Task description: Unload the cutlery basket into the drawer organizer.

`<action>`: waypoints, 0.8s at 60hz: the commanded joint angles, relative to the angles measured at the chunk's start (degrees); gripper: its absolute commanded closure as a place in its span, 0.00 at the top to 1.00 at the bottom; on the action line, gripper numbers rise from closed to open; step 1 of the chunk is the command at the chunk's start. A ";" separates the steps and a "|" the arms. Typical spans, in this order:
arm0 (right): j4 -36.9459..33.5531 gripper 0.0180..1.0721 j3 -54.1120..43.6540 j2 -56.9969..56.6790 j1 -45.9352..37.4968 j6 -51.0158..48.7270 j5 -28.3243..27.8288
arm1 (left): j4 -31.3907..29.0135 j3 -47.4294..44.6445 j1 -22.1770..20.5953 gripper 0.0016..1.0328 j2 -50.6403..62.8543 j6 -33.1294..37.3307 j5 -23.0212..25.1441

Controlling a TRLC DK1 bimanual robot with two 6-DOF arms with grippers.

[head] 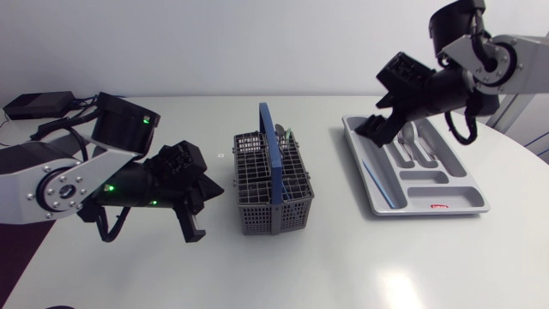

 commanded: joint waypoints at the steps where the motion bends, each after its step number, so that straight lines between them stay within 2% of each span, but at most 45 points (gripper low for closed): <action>1: 0.46 0.95 -5.29 -2.68 3.11 4.27 -1.50 | 0.44 2.30 -0.06 0.17 3.21 -0.57 -0.04; 10: 2.40 0.95 -10.65 -7.25 6.81 6.29 -3.87 | 0.53 3.09 -0.76 0.17 4.00 -1.28 -0.04; 15: 3.10 0.94 -13.38 -9.80 8.65 6.47 -7.21 | 0.53 3.27 -0.94 0.17 4.35 -1.36 -0.04; 26: 7.58 0.86 -17.16 -10.41 10.76 7.08 -11.25 | 0.53 3.09 -1.03 0.17 4.44 -1.63 -0.04; 32: 10.13 0.86 -18.47 -9.97 12.43 7.79 -11.60 | 0.53 2.92 -1.03 0.17 4.44 -1.72 -0.04; 38: 12.24 0.80 -19.00 -9.27 13.93 9.02 -12.31 | 0.53 3.00 -0.94 0.17 4.35 -1.80 -0.21; 48: 14.35 0.80 -19.35 -8.39 15.77 10.42 -12.75 | 0.44 3.27 -1.55 0.17 4.35 -2.16 -0.74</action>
